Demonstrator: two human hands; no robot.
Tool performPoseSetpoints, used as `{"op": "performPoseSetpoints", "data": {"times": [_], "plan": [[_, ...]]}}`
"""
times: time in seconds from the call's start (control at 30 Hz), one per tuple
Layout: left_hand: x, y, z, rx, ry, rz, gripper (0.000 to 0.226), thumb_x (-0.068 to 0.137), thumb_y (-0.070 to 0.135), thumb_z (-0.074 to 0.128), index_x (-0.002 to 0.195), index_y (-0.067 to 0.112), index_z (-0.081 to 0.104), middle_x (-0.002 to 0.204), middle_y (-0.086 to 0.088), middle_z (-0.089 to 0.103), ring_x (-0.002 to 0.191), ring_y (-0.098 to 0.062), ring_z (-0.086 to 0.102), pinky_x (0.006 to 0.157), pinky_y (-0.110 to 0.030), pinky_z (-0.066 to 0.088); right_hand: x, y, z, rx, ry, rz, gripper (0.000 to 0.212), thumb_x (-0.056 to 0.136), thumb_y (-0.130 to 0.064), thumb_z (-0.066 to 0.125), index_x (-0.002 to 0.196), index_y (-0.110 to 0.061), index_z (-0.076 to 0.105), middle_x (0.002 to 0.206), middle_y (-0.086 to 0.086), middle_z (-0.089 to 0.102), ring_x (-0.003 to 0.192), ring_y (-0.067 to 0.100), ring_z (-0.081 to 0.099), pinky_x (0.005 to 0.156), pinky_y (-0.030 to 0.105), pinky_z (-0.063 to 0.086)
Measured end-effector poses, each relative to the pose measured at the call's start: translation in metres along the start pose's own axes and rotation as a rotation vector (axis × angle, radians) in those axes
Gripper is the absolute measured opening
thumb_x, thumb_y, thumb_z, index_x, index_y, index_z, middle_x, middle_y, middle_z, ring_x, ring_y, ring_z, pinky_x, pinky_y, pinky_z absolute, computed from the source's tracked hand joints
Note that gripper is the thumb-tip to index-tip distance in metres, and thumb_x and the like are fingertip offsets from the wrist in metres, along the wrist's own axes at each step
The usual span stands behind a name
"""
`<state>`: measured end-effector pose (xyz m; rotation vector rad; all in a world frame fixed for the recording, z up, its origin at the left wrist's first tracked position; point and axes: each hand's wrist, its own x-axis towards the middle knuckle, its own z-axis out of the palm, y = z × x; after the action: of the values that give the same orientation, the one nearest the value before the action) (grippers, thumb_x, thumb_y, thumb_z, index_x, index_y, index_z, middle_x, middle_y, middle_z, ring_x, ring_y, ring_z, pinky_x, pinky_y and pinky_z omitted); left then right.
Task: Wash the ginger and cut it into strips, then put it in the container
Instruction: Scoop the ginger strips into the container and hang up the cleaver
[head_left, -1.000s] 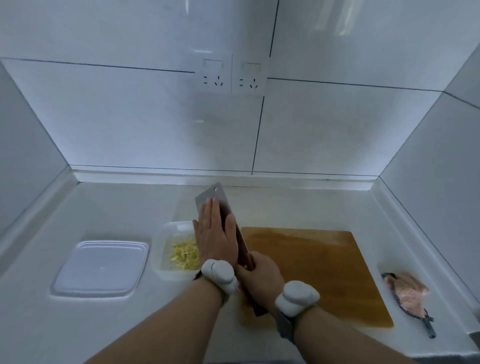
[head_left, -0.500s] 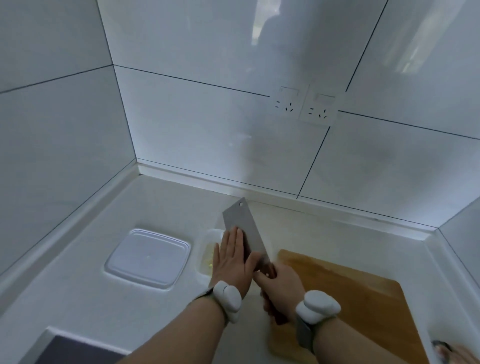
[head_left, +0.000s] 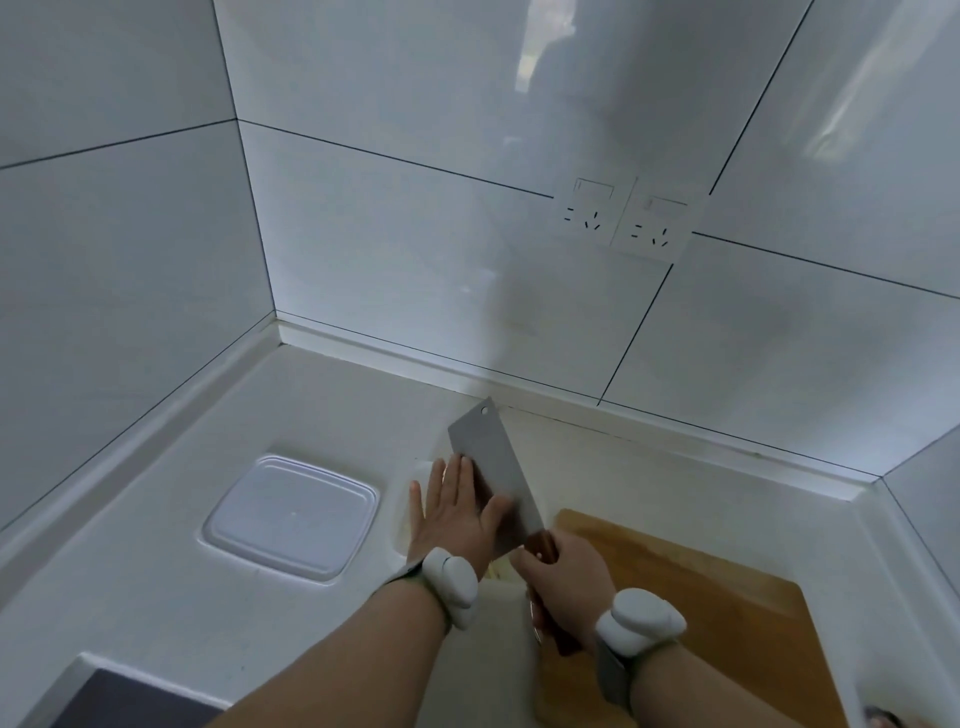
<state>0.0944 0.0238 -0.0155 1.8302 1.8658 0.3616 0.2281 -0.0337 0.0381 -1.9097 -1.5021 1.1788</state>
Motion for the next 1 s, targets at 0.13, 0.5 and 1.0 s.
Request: {"op": "performPoseSetpoints", "data": {"times": [0.13,0.5,1.0], "plan": [[-0.005,-0.003,0.001,0.033,0.014,-0.011,0.066,0.098,0.054,0.012,0.152,0.02,-0.004,0.159,0.007,-0.011,0.143,-0.009,-0.021,0.114,-0.04,-0.019,0.009,0.003,-0.006,0.04,0.054,0.007,0.021,0.092,-0.02,0.061,0.076,-0.009,0.052,0.057,0.006,0.058,0.041,0.018,0.055,0.045,0.029,0.05],[-0.008,-0.021,0.001,0.29,0.096,0.39,0.089,0.081,0.061,-0.025,0.15,0.029,0.021,0.157,0.017,0.014,0.145,-0.007,-0.009,0.114,-0.038,-0.017,0.029,0.003,-0.015,0.268,0.091,0.085,0.02,0.093,-0.017,0.062,0.078,-0.007,0.054,0.058,0.008,0.057,0.042,0.018,0.051,0.045,0.028,0.047],[-0.002,-0.017,-0.006,0.274,0.392,0.527,0.047,0.089,0.029,0.035,0.13,0.02,0.056,0.135,0.004,0.055,0.129,-0.021,0.048,0.11,-0.041,0.029,0.027,0.004,-0.009,0.236,-0.071,0.048,0.024,0.094,-0.017,0.061,0.076,-0.006,0.05,0.058,0.01,0.054,0.041,0.019,0.049,0.043,0.026,0.044]]}}
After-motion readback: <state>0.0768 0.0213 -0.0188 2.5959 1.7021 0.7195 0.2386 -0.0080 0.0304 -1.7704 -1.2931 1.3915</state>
